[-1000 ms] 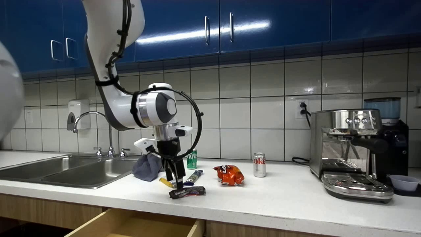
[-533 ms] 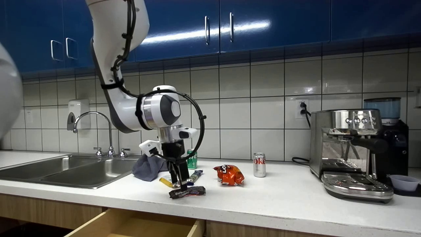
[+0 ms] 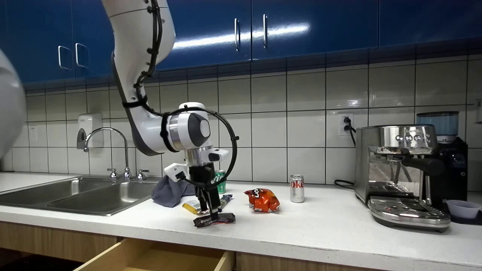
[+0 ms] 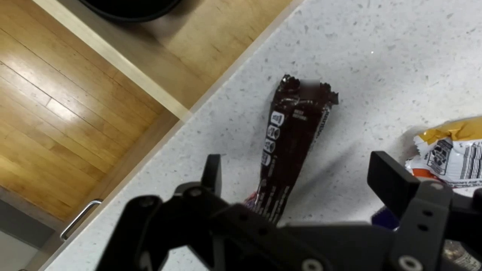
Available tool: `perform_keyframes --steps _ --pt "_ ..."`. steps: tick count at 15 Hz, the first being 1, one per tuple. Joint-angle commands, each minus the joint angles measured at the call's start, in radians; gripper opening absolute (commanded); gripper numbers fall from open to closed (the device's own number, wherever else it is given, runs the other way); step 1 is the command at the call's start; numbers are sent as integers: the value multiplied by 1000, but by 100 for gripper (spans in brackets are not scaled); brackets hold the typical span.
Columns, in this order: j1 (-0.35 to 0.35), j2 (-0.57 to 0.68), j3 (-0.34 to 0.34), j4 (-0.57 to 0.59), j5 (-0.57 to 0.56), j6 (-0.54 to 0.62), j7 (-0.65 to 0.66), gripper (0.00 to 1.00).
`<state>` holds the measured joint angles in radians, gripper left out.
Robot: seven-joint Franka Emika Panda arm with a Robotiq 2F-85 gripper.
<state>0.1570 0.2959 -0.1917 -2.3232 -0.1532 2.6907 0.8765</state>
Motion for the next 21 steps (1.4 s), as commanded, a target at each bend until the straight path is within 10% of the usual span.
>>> perform_keyframes --steps 1,7,8,16,21 --pt "-6 26 -3 43 -10 -28 22 100" --pt "-7 51 -3 61 4 -30 8 100" --pt "-6 54 -4 62 2 -30 9 75" --pt "-5 59 -4 63 9 -27 4 18" --pt "4 33 -11 44 -5 -25 13 4"
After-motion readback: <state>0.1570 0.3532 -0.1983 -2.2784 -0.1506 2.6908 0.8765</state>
